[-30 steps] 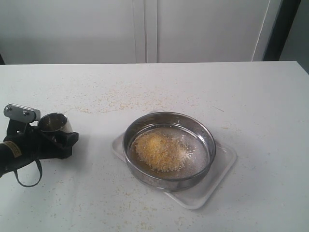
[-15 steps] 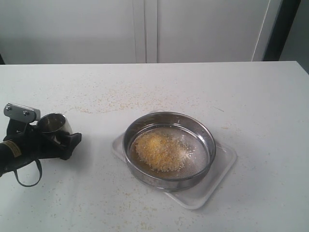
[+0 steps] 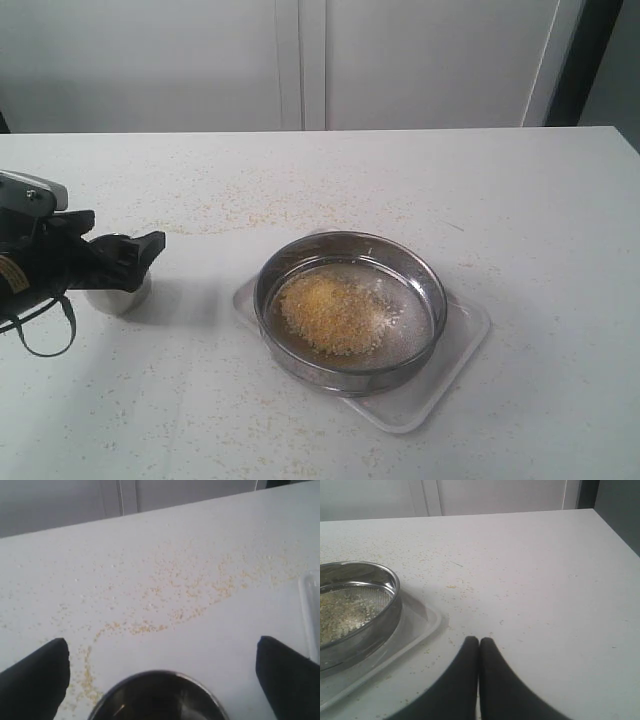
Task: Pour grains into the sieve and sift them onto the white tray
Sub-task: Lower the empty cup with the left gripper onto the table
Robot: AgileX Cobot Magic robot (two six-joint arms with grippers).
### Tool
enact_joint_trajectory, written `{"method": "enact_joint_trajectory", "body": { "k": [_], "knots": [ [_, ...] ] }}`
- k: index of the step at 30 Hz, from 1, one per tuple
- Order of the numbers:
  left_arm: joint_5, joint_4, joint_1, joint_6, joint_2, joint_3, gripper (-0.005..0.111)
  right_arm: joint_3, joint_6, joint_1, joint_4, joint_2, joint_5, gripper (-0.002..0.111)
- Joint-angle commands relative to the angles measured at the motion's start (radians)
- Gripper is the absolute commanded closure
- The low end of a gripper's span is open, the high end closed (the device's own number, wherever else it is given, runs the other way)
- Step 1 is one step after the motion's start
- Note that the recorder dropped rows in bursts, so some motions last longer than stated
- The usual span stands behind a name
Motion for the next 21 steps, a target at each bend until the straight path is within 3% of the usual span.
{"method": "enact_joint_trajectory", "body": {
  "k": [1, 11, 13, 18, 19, 21],
  "knots": [
    [0.009, 0.008, 0.004, -0.03, -0.067, 0.005, 0.002, 0.002, -0.002, -0.007, 0.0, -0.005, -0.014, 0.108],
    [0.158, 0.055, 0.004, -0.043, -0.22, 0.005, 0.002, 0.002, -0.002, -0.007, 0.0, -0.005, -0.014, 0.108],
    [0.183, 0.065, 0.004, -0.058, -0.264, 0.005, 0.006, 0.002, -0.002, -0.007, 0.0, -0.005, -0.014, 0.108],
    [0.255, 0.148, 0.004, -0.103, -0.343, 0.005, 0.048, 0.002, -0.002, -0.007, 0.0, -0.005, -0.014, 0.108],
    [0.296, 0.183, 0.004, -0.142, -0.369, 0.005, 0.066, 0.002, -0.002, -0.007, 0.0, -0.005, -0.014, 0.108],
    [0.355, 0.23, 0.004, -0.208, -0.404, 0.005, 0.088, 0.002, -0.002, -0.007, 0.0, -0.005, -0.014, 0.108]
  ]
}}
